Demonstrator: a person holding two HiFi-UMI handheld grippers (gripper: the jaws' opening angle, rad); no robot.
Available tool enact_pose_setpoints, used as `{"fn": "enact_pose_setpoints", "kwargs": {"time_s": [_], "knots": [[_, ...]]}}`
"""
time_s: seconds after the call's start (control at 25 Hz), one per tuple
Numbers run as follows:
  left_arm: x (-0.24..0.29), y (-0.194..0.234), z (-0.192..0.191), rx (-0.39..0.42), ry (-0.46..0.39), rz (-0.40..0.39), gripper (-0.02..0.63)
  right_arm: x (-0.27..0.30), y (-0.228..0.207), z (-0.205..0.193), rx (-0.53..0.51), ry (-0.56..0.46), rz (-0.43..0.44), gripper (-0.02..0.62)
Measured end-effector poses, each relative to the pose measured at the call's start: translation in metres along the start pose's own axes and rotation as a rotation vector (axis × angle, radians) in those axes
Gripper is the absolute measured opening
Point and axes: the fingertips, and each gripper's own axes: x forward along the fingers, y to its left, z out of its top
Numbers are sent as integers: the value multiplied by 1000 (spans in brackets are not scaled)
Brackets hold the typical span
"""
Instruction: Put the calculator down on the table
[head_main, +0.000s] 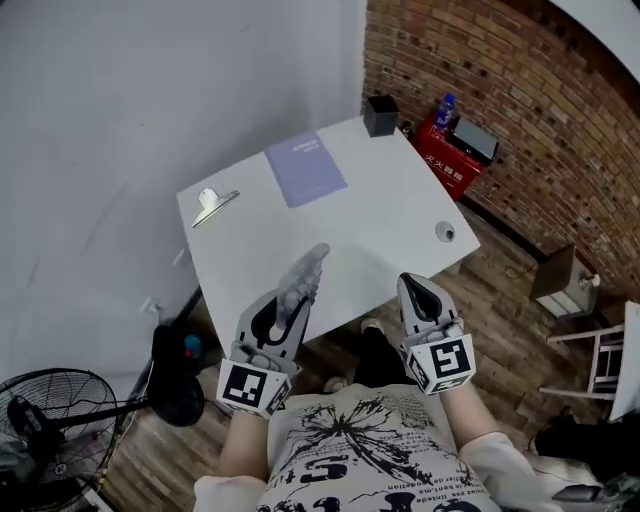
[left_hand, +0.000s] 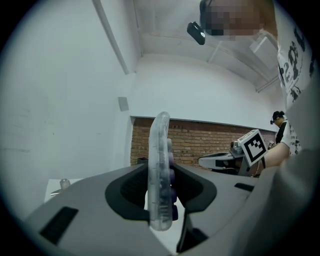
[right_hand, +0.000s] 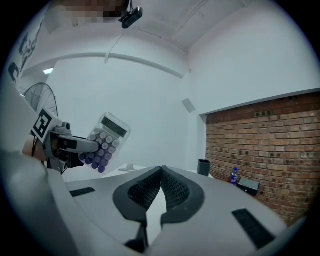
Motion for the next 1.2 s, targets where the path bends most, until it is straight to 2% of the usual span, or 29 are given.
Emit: {"fn": "enact_pose_setpoints", "kwargs": {"time_s": [0.32, 0.52, 0.68, 0.8, 1.0, 1.2], "knots": [[90, 45, 4, -11, 0, 190, 143, 114, -55, 22, -60, -13, 223, 14], [136, 59, -8, -15, 31, 285, 143, 166, -86, 14, -60, 7, 323, 14], [160, 70, -28, -55, 75, 358, 143, 196, -93, -2, -57, 49, 421, 15], [182, 86, -45, -82, 89, 369, 143, 220, -97, -15, -64, 65, 454, 14], [202, 87, -101, -245, 158, 380, 143, 236, -98, -54, -53, 140, 505, 15], [220, 84, -154, -326, 249, 372, 143, 249, -98, -86, -53, 198, 524, 14]]}}
